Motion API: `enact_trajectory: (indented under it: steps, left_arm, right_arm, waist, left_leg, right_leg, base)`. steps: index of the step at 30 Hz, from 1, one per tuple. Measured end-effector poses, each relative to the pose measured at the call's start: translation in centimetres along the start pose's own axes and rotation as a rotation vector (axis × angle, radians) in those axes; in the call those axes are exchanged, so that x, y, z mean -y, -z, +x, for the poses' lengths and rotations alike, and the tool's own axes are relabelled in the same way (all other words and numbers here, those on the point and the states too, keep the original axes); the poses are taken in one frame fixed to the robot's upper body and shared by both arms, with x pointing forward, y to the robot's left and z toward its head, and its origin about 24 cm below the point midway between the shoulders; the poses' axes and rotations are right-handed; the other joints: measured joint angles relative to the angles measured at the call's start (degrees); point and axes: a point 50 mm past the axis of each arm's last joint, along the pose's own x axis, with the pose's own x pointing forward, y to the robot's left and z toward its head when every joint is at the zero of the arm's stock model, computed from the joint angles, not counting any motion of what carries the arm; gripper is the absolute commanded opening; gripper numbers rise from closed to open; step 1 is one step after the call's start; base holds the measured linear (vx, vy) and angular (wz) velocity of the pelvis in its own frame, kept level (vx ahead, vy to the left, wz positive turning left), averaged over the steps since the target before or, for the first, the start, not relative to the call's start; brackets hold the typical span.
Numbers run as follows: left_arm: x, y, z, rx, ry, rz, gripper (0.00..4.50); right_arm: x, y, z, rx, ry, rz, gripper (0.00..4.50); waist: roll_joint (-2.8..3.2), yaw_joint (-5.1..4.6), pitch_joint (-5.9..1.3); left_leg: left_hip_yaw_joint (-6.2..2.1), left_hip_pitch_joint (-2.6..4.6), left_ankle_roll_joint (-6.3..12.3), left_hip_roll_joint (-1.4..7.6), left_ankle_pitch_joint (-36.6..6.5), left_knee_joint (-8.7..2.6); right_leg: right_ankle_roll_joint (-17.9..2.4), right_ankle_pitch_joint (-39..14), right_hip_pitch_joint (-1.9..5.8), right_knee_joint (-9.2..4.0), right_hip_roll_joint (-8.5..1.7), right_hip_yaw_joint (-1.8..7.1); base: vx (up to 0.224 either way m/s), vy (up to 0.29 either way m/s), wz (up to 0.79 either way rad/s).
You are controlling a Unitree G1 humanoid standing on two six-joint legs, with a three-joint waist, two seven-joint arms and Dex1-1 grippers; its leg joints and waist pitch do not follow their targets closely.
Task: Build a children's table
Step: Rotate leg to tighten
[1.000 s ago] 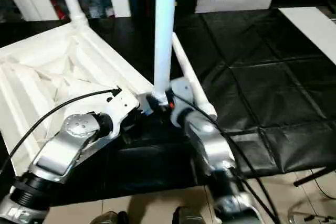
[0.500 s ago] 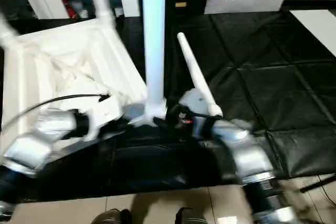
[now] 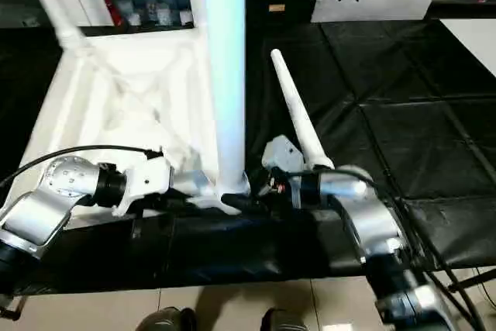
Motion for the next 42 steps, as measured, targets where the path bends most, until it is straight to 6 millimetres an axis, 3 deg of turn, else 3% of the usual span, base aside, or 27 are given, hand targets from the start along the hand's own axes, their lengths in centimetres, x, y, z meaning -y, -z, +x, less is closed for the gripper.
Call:
enact_trajectory:
  steps: [11, 19, 24, 28, 30, 36, 37, 42]
  left_arm:
    - [0.0, 0.0, 0.0, 0.003, 0.005, 0.008, 0.00]
    - [0.0, 0.1, 0.0, 0.003, -0.002, -0.019, 0.00]
    - [-0.7, -0.1, 0.9, 0.025, -0.185, -0.192, 0.00]
    - [-1.4, -0.9, 2.6, 0.040, -0.390, -0.344, 0.00]
    - [-1.5, -1.5, 3.5, 0.053, -0.451, -0.382, 0.00]
    - [-2.0, -3.2, 5.6, 0.071, -0.609, -0.463, 0.00]
    - [-2.0, -3.3, 5.7, 0.072, -0.612, -0.466, 0.00]
    - [-2.0, -3.4, 5.6, 0.057, -0.606, -0.418, 0.00]
  right_arm:
    - [-0.1, 0.2, 0.2, 0.008, -0.047, 0.022, 2.80]
    - [-0.2, 0.2, 0.6, 0.017, -0.044, 0.043, 2.65]
    - [0.4, 0.4, 1.8, 0.030, 0.169, 0.129, 2.64]
    - [1.7, 0.1, 3.9, 0.057, 0.463, 0.215, 2.64]
    - [2.2, 0.0, 4.5, 0.061, 0.552, 0.248, 2.64]
    - [3.4, -0.8, 5.7, 0.065, 0.771, 0.310, 2.64]
    - [3.4, -0.8, 5.7, 0.071, 0.776, 0.310, 3.20]
    - [3.0, -0.8, 5.6, 0.113, 0.776, 0.330, 3.55]
  waist:
    - [0.00, -0.05, 0.00]
    - [0.00, -0.16, -0.02]
    - [0.17, -0.95, -0.12]
    - [0.14, -3.53, -0.13]
    - [0.12, -3.97, -0.13]
    - [0.12, -3.60, -0.13]
    - [0.12, -3.53, -0.13]
    - [0.15, -3.38, -0.15]
  left_leg:
    - [0.01, -0.01, 0.01, 0.00, 0.01, 0.01]
    - [0.01, 0.03, 0.01, 0.00, 0.01, 0.01]
    - [0.08, 0.31, -0.23, 0.00, 0.07, 0.01]
    - [0.09, 0.32, -0.34, -0.01, 0.19, 0.05]
    - [0.09, 0.30, -0.34, -0.02, 0.19, 0.07]
    - [0.05, 0.15, -0.32, -0.01, 0.18, 0.05]
    - [0.05, 0.12, -0.27, -0.02, 0.13, 0.02]
    - [0.03, 0.08, -0.18, 0.00, 0.14, -0.17]
  right_leg:
    - [0.00, 0.00, 0.00, 0.00, 0.00, 0.00]
    - [0.00, 0.00, 0.01, 0.02, 0.00, 0.00]
    - [-0.19, 0.12, 0.21, 0.04, 0.00, 0.07]
    - [-0.03, 0.04, 0.09, -0.03, -0.01, 0.10]
    - [0.00, 0.02, 0.07, -0.04, -0.01, 0.09]
    - [-0.03, 0.16, -0.09, -0.05, 0.01, 0.07]
    - [-0.17, 0.29, -0.08, -0.06, 0.00, 0.07]
    - [-0.06, 0.26, -0.13, -0.08, 0.01, -0.02]
  base:
    - [0.000, 0.000, 0.00]
    - [0.000, 0.000, 0.00]
    - [0.000, 0.000, 0.00]
    - [-0.014, 0.003, -0.03]
    - [0.000, 0.000, 0.00]
    - [0.000, 0.000, 0.00]
    - [0.000, 0.000, 0.00]
    - [0.000, 0.000, 0.00]
